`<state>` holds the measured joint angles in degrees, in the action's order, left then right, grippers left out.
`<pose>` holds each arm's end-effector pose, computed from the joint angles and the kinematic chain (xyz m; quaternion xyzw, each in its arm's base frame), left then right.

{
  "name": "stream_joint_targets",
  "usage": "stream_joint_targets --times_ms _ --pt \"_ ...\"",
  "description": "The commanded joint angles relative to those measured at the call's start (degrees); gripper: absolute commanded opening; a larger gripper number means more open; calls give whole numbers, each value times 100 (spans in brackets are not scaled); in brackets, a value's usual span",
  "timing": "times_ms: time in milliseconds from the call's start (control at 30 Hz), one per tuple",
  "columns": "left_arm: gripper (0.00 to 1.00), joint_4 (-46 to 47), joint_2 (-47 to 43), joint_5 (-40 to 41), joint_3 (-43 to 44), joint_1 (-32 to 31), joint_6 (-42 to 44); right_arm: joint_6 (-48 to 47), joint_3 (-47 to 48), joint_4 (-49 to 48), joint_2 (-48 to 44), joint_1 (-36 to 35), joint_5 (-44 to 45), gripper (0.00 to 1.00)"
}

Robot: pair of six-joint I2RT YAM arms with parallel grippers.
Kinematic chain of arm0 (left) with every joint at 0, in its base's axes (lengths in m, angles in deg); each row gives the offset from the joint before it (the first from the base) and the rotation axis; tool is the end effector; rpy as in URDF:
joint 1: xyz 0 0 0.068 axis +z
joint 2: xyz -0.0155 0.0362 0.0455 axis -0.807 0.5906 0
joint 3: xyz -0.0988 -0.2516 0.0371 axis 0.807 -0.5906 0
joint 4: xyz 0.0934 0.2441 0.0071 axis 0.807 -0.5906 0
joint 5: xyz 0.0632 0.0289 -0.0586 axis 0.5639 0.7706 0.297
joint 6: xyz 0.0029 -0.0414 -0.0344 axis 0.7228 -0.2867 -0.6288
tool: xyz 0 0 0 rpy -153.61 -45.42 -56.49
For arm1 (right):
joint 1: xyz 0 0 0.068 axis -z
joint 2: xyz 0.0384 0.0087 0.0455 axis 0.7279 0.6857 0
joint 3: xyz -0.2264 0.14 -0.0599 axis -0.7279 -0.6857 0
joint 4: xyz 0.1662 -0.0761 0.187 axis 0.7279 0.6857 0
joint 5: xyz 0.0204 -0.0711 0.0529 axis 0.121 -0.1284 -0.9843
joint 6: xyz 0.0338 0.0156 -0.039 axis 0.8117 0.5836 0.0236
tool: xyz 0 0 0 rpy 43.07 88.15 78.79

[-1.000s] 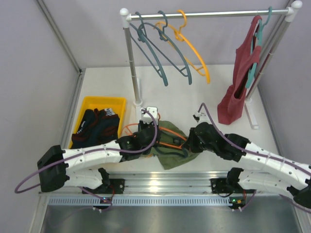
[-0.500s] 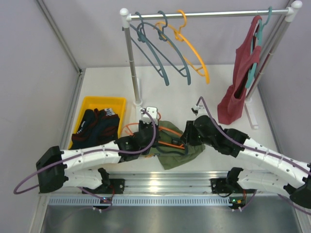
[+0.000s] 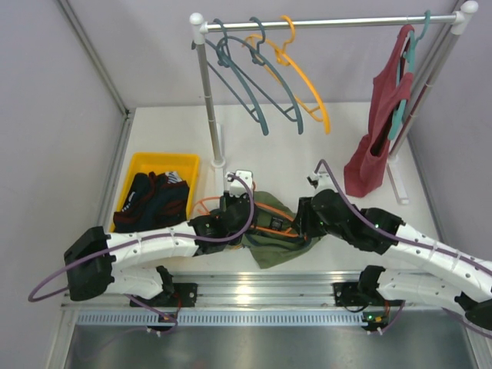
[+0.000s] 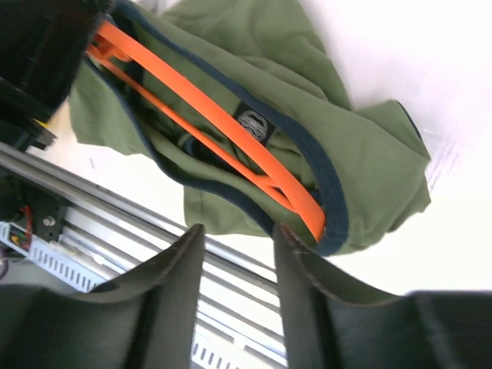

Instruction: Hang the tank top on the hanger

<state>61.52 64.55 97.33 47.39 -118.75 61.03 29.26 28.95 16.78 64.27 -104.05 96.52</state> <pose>0.1384 -0.2334 0.2515 0.0501 0.8093 -0.0946 0.5776 0.1053 0.1481 0.3012 -0.0821 0.9040 0.2306 0.3505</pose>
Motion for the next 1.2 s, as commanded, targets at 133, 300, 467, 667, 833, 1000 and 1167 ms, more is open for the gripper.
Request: stream_joint_targets --times_ms 133,300,467,667,833,1000,1167 --pt "0 -192 -72 492 196 -9 -97 624 -332 634 -228 -515 538 32" --pt "0 -165 -55 475 178 -9 -27 870 -790 563 -317 -585 485 29" --pt "0 -165 -55 457 169 -9 -27 994 -887 580 -28 -594 714 31" --pt "0 -139 -90 414 143 -9 43 1011 -851 564 263 -594 995 36" --pt "0 45 -134 422 64 -9 44 1003 -869 432 483 -585 1136 37" --pt "0 283 -266 422 -42 -18 157 915 -852 282 588 -568 1197 21" --pt "0 414 -266 484 -51 -18 281 722 -632 238 720 -568 1197 1"
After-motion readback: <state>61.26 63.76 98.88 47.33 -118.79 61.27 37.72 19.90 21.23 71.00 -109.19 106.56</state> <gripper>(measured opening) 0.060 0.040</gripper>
